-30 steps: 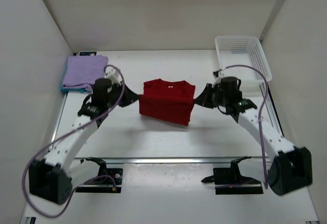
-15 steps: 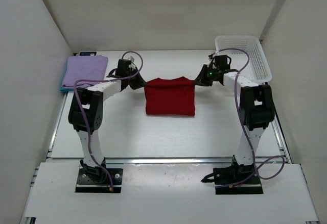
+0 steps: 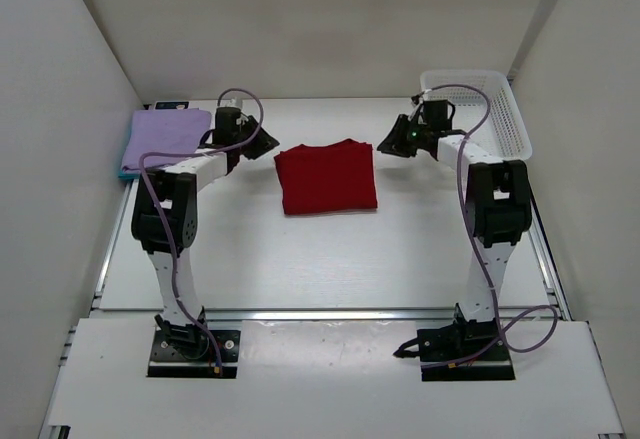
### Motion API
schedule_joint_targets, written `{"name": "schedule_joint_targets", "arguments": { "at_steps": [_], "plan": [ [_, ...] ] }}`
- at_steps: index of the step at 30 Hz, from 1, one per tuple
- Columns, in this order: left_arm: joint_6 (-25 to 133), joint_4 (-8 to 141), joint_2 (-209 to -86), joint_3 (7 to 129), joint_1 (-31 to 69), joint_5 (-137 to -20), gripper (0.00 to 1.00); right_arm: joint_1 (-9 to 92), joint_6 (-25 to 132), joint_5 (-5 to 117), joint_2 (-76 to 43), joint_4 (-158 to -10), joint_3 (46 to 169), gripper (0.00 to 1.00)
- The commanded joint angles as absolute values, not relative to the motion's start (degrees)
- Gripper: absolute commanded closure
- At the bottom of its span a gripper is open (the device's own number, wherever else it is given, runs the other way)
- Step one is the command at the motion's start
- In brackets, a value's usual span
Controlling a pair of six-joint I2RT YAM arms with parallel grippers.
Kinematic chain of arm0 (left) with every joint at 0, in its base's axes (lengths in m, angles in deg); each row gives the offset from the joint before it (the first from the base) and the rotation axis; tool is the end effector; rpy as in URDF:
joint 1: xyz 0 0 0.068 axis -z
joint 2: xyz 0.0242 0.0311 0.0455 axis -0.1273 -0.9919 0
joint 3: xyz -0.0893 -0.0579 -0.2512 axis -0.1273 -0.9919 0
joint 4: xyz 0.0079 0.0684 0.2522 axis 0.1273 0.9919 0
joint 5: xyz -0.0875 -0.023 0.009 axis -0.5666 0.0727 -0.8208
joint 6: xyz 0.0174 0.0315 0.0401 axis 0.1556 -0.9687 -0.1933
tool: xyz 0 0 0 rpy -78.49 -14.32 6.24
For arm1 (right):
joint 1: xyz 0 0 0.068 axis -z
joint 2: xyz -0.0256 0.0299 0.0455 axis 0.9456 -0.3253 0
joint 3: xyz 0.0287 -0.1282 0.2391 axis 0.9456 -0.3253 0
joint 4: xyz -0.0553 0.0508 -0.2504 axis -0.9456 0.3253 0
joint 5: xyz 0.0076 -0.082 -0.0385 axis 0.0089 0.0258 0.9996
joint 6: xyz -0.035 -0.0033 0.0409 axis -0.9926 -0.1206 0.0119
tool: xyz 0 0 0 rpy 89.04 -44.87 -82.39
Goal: Fold and stack the t-shirts
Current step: Fold the long partially folded tshirt into a neat square
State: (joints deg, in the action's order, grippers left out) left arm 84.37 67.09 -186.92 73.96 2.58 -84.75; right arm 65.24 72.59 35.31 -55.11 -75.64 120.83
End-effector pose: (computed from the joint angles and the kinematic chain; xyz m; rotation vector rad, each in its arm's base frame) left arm 0.4442 -0.0865 0.1935 -0.4851 2.2164 -0.7778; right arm 0.4690 0.0647 0.1986 0.1353 2.3099 0.8591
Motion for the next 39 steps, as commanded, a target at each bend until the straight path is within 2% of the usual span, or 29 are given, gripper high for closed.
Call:
{"name": "schedule_joint_targets", "arguments": {
  "at_steps": [1, 3, 5, 10, 14, 17, 21, 25, 27, 31, 39],
  "plan": [
    [84.18, 62.93, -181.25, 70.27, 6.74, -85.26, 0.65, 61.89, 72.36, 34.9, -46.98, -80.32, 114.3, 0.83],
    [84.62, 60.56, -179.14, 66.31, 9.99, -85.08, 0.66, 59.96, 72.89, 34.55, -46.1, -82.69, 110.68, 0.96],
    [85.67, 58.09, -178.69, 60.88, 11.76, -85.78, 0.68, 57.58, 73.77, 34.02, -46.35, -83.66, 106.83, 1.0],
    [89.01, 50.89, -175.01, 46.28, 14.74, -85.61, 0.73, 55.99, 77.54, 35.95, -43.89, -91.47, 93.99, 1.0],
    [91.21, 43.68, -170.17, 33.37, 16.59, -83.94, 0.72, 56.86, 80.27, 35.43, -40.99, -97.2, 83.45, 0.99],
    [92.96, 40.7, -169.2, 28.0, 16.59, -86.73, 0.75, 56.96, 79.4, 34.82, -38.89, -96.94, 81.5, 0.99],
    [93.6, 40.67, -161.14, 22.27, 18.79, -85.62, 0.72, 55.9, 76.68, 34.64, -34.41, -93.6, 81.93, 1.0],
    [91.48, 45.07, -152.43, 22.0, 17.31, -84.02, 0.68, 56.69, 77.64, 33.24, -30.89, -94.47, 82.63, 0.82],
    [90.87, 47.08, -150.39, 24.01, 15.72, -83.68, 0.66, 57.22, 77.2, 32.1, -32.81, -94.21, 86.31, 0.84],
    [88.67, 50.17, -155.64, 32.52, 12.73, -84.2, 0.66, 57.22, 76.14, 28.59, -42.46, -90.7, 97.46, 0.99],
    [88.31, 53.07, -177.52, 48.36, 7.56, -87.89, 0.69, 58.53, 76.15, 25.58, -56.45, -86.32, 112.33, 1.0]
  ]
}}
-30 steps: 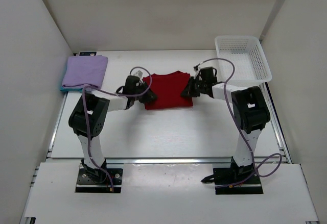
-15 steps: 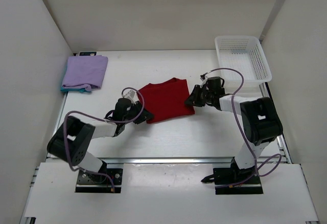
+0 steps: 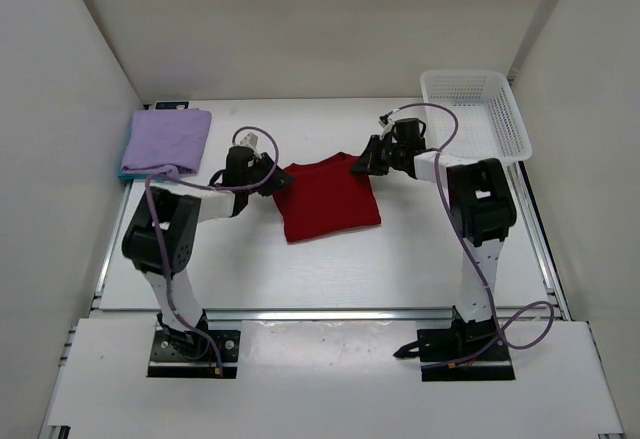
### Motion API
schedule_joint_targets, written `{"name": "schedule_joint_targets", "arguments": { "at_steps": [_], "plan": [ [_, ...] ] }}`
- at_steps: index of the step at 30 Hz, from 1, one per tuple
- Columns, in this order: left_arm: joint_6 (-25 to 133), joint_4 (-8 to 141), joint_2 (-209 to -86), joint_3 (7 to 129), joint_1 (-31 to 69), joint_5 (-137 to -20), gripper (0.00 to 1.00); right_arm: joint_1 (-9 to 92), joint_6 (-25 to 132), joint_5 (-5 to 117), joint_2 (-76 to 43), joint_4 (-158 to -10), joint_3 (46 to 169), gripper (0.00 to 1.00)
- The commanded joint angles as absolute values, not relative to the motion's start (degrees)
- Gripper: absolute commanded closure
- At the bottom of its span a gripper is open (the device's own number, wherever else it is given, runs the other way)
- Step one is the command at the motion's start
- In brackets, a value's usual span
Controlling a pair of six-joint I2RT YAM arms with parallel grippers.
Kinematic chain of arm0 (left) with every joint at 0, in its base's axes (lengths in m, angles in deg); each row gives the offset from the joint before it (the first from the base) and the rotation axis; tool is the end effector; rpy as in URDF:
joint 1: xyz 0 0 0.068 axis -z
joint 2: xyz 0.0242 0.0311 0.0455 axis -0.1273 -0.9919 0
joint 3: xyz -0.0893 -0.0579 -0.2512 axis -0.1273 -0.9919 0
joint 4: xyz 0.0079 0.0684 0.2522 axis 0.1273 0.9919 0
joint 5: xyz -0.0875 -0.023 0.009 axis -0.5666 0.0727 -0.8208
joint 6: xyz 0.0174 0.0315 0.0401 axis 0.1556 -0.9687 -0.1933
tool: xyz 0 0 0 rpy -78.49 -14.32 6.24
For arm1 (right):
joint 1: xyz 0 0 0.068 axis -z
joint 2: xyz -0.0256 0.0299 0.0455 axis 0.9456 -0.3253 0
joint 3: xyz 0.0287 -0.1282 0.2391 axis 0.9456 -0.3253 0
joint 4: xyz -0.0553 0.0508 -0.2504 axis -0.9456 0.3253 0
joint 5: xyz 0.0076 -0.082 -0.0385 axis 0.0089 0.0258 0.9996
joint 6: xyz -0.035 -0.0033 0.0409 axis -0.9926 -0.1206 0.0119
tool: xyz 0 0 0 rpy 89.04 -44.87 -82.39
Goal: Fold and stack the t-shirts
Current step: Fold the long partially folded tshirt into a neat square, then put the neatly folded tshirt into the corner of the board with the left arm
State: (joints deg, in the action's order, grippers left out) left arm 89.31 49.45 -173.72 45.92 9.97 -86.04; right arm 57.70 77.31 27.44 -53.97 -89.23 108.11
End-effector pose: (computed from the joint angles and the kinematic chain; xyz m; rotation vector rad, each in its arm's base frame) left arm 0.3454 -0.1176 0.1608 -0.4131 2.2227 -0.9296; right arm 0.4317 0.1240 0.1589 -0.0164 2.3211 1.1210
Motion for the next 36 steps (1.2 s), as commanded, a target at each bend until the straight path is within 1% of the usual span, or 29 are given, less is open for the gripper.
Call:
{"name": "schedule_joint_targets", "arguments": {
  "at_steps": [1, 4, 8, 11, 12, 13, 14, 15, 16, 17, 18, 19, 22, 25, 27, 29, 30, 34, 35, 36],
  "plan": [
    [88.66, 53.16, -178.42, 48.8, 7.02, -88.33, 0.7, 58.97, 75.62, 25.76, -58.11, -85.26, 113.74, 1.0],
    [89.89, 51.24, -180.8, 47.24, 4.48, -89.12, 0.7, 60.2, 75.53, 26.55, -59.97, -85.24, 113.93, 1.0],
    [91.82, 44.91, -177.47, 41.0, 2.62, -90.79, 0.7, 61.08, 75.88, 26.28, -59.71, -86.13, 113.13, 1.0],
    [90.69, 44.19, -173.42, 39.58, 3.23, -90.8, 0.6, 59.86, 75.18, 25.59, -58.66, -84.81, 114.98, 1.0],
    [90.95, 44.11, -171.33, 38.27, 3.06, -90.97, 0.56, 59.59, 75.09, 25.76, -57.7, -84.72, 115.24, 0.99],
    [91.47, 42.63, -169.22, 37.3, 2.36, -90.45, 0.41, 58.9, 74.83, 25.5, -57.17, -83.07, 115.94, 0.93],
    [91.22, 42.09, -167.19, 35.99, 2.36, -89.75, 0.04, 58.45, 74.91, 25.06, -55.94, -82.96, 116.38, 0.85],
    [89.65, 42.96, -166.04, 35.45, 2.01, -89.74, 0.01, 58.1, 74.57, 25.4, -54.8, -82.62, 116.65, 0.81],
    [88.59, 45.66, -164.64, 35.54, 2.27, -87.91, 0.02, 57.49, 74.22, 25.67, -53.66, -82.61, 116.74, 0.72],
    [86.66, 48.47, -164.19, 35.45, 2.18, -86.76, 0.01, 57.13, 74.21, 25.85, -51.91, -82.35, 116.22, 0.7],
    [85.51, 49.02, -162.97, 34.84, 2.36, -86.14, 0.01, 57.04, 74.13, 26.11, -49.8, -82.52, 115.95, 0.64],
    [85.07, 49.9, -162.17, 34.22, 2.7, -86.14, 0.01, 56.61, 74.39, 26.98, -48.65, -83.31, 114.47, 0.61],
    [80.77, 55.94, -162.69, 34.39, 3.76, -85.17, 0.01, 56.08, 76.67, 27.6, -40.75, -88.57, 107.79, 0.59],
    [78.48, 60.28, -164.17, 35.27, 6.83, -80.61, 0.01, 55.9, 80.79, 27.08, -33.55, -94.63, 97.7, 0.58],
    [77.51, 63.34, -166.02, 37.28, 9.99, -79.46, 0.03, 55.46, 81.94, 27.43, -29.42, -99.11, 91.99, 0.57],
    [76.97, 64.23, -169.09, 38.78, 12.01, -78.23, 0.08, 55.55, 82.74, 27.61, -24.49, -100.88, 87.75, 0.55],
    [77.24, 64.15, -169.8, 39.05, 12.81, -77.62, 0.09, 55.46, 83.0, 27.87, -23.25, -100.89, 86.0, 0.57],
    [81.09, 56.96, -175.25, 39.13, 15.09, -81.38, 0.24, 55.55, 82.65, 28.13, -17.45, -101.6, 80.98, 0.56],
    [81.63, 55.81, -177.09, 39.84, 15.8, -81.82, 0.34, 55.46, 82.65, 27.96, -16.74, -102.03, 80.27, 0.56],
    [83.46, 52.93, -179.11, 40.1, 16.5, -82.96, 0.5, 55.46, 83.0, 27.78, -15.52, -102.82, 78.87, 0.55]
  ]
}}
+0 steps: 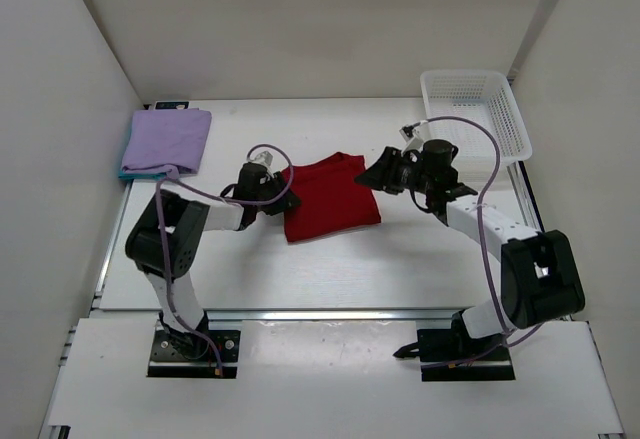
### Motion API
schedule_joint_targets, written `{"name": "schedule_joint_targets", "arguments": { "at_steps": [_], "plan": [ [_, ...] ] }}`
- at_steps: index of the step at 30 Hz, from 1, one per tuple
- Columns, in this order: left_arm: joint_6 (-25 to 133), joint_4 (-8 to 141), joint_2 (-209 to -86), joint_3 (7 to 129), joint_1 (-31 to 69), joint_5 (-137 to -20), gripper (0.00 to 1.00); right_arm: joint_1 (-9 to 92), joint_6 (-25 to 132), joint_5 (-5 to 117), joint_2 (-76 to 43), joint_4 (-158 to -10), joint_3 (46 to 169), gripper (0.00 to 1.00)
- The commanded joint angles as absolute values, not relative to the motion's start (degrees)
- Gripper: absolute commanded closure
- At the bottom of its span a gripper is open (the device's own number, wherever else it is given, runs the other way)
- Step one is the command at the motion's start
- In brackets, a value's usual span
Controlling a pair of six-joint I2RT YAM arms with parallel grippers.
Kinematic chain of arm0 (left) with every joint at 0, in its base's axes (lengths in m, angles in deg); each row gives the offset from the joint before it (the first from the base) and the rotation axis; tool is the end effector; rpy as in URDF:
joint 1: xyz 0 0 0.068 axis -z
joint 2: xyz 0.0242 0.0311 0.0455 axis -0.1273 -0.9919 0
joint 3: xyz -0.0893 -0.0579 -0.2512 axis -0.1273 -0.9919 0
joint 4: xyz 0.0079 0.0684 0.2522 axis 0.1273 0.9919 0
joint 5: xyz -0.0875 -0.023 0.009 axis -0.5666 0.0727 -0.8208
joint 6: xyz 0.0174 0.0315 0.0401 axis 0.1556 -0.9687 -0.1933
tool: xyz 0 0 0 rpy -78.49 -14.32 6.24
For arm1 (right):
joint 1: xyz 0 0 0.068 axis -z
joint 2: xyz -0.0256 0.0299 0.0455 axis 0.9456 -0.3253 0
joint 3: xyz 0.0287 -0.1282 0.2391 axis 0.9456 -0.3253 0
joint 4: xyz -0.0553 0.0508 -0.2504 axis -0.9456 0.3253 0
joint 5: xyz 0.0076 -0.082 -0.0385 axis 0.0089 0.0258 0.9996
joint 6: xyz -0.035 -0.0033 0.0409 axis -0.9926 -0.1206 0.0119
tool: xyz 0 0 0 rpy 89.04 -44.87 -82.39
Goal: Fold and stack the t-shirts
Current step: Put the neatly folded tshirt into the corner of the board with the left arm
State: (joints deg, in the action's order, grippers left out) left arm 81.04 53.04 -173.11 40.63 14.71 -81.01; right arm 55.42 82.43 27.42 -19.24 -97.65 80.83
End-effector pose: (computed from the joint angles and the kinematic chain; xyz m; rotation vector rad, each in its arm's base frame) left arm 0.3128 -0.1337 0.1325 -0.2455 2.3680 -0.7509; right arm 0.3050 0.1072 0.2445 -0.0860 2.0778 1.1969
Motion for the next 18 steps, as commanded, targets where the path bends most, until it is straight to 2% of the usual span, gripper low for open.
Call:
{"name": "schedule_joint_targets", "arguments": {
  "at_steps": [1, 2, 3, 6, 12, 14, 18],
  "plan": [
    [85.65, 51.51, -180.0, 41.5, 16.86, -83.49, 0.6, 56.07, 83.61, 27.69, -14.11, -103.17, 77.21, 0.55],
    [86.63, 51.06, -181.66, 42.56, 17.29, -83.76, 0.75, 56.42, 83.62, 27.43, -13.75, -103.26, 76.32, 0.56],
    [87.34, 51.31, -183.07, 45.44, 17.73, -83.68, 0.86, 56.43, 83.36, 27.43, -12.44, -103.61, 75.09, 0.56],
    [86.56, 56.48, -185.1, 55.91, 18.18, -82.44, 1.0, 57.04, 83.79, 29.01, -8.31, -104.84, 68.94, 0.56],
    [84.71, 66.06, -186.33, 76.73, 11.43, -86.48, 1.0, 57.4, 87.05, 30.33, -1.53, -109.33, 56.02, 0.56],
    [83.66, 68.71, -186.51, 84.19, 8.69, -88.41, 1.0, 56.7, 86.34, 30.94, -1.87, -108.45, 54.34, 0.57],
    [82.78, 74.86, -184.5, 91.33, -1.57, -90.0, 1.0, 56.25, 86.17, 28.57, -2.93, -108.89, 53.46, 0.57]
  ]
}}
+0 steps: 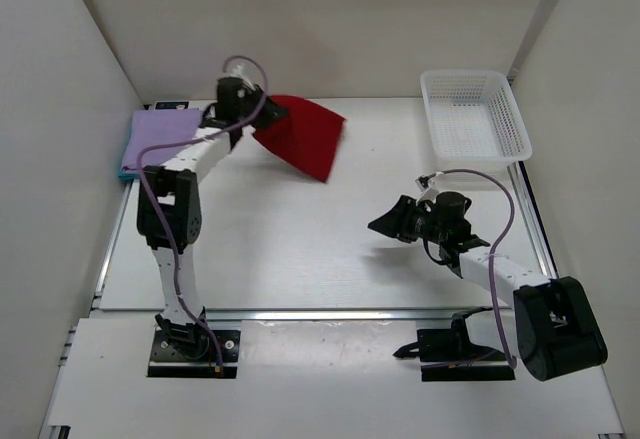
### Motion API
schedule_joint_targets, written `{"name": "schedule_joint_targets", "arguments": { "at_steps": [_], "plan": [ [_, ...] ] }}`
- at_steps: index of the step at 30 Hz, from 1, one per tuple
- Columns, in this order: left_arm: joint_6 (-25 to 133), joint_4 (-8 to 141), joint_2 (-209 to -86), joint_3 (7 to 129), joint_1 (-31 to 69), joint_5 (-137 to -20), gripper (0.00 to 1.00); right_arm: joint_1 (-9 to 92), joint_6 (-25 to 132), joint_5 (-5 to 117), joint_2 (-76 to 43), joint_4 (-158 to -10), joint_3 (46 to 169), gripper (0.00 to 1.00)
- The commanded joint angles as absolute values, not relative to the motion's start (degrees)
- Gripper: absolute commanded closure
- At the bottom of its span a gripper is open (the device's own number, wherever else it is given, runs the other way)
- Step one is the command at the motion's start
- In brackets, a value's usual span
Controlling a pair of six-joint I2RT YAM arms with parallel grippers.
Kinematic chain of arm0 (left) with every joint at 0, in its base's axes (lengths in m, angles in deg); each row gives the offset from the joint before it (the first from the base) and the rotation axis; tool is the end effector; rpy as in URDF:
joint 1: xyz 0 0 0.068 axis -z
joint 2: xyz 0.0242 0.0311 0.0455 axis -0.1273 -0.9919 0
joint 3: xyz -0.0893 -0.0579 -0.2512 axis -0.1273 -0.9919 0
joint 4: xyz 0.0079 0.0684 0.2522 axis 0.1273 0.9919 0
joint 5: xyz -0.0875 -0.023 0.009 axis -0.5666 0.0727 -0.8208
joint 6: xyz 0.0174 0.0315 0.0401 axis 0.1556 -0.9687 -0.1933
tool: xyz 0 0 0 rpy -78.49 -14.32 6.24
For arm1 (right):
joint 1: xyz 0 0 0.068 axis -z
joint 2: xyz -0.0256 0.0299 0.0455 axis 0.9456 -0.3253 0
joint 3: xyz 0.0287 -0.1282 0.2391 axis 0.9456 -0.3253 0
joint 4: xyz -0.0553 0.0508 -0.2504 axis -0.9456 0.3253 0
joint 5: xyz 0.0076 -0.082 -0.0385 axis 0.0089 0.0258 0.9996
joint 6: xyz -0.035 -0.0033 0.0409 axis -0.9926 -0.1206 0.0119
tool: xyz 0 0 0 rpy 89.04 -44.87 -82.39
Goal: Fold and stack the t-shirts
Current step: Put the neatly folded tshirt into the corner of the board with the left arm
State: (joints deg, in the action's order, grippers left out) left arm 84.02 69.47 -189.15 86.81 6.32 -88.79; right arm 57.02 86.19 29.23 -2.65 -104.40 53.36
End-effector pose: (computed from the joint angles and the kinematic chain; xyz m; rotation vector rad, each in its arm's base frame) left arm 0.4667 -0.1248 0.2473 -0.3107 2.1181 -0.9198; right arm 0.2129 0.0741 0.1763 0.0689 2.1566 1.1852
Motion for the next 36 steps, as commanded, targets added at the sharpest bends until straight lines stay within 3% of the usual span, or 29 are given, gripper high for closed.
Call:
{"name": "schedule_joint_targets", "arguments": {
  "at_steps": [1, 4, 6, 7, 8, 9, 13, 20, 21, 23, 24, 25, 33, 36],
  "plan": [
    [82.43, 76.18, -183.71, 91.69, -4.99, -89.83, 1.0, 55.73, 85.99, 29.01, -3.02, -108.89, 53.81, 0.57],
    [85.75, 70.34, -179.32, 84.16, -15.27, -92.01, 0.96, 53.8, 85.46, 28.31, -3.9, -108.45, 54.86, 0.57],
    [92.06, 62.86, -176.42, 71.72, -21.62, -93.07, 0.76, 52.13, 84.94, 28.48, -4.77, -108.01, 56.53, 0.57],
    [93.75, 57.96, -174.75, 65.57, -25.2, -93.6, 0.57, 50.99, 84.76, 28.4, -5.22, -108.01, 56.71, 0.57],
    [96.63, 53.47, -173.86, 62.46, -28.81, -93.69, 0.2, 50.11, 85.02, 28.31, -5.48, -107.92, 57.06, 0.57],
    [98.92, 51.95, -172.55, 57.91, -30.32, -93.78, 0.02, 49.66, 84.94, 28.13, -6.01, -108.1, 56.8, 0.57],
    [101.58, 47.28, -170.26, 49.0, -35.69, -95.71, 0.01, 45.27, 85.19, 28.39, -6.54, -107.84, 57.41, 0.57],
    [99.39, 47.98, -161.48, 39.94, -35.27, -92.81, 0.01, 41.93, 83.1, 31.64, -3.55, -105.91, 55.84, 0.55],
    [98.95, 48.41, -159.9, 38.45, -33.87, -92.47, 0.01, 41.84, 83.26, 32.43, -3.03, -105.12, 55.66, 0.51],
    [97.99, 48.5, -156.65, 35.73, -31.41, -90.89, 0.01, 41.31, 82.48, 33.92, -2.24, -103.28, 55.22, 0.32],
    [97.72, 48.07, -154.54, 34.93, -29.3, -91.06, 0.02, 41.14, 82.04, 35.33, -2.23, -102.48, 54.95, 0.27],
    [96.76, 47.98, -153.47, 33.79, -28.07, -89.93, 0.01, 40.61, 81.86, 35.95, -1.54, -101.95, 54.69, 0.01],
    [82.43, 61.15, -145.91, 34.57, 4.95, -80.0, 0.01, 37.8, 78.09, 42.88, 2.07, -94.41, 54.07, 0.01],
    [81.19, 62.22, -143.54, 29.76, 15.59, -78.58, 0.02, 37.18, 76.15, 48.16, 4.44, -89.83, 53.99, 0.01]
  ]
}}
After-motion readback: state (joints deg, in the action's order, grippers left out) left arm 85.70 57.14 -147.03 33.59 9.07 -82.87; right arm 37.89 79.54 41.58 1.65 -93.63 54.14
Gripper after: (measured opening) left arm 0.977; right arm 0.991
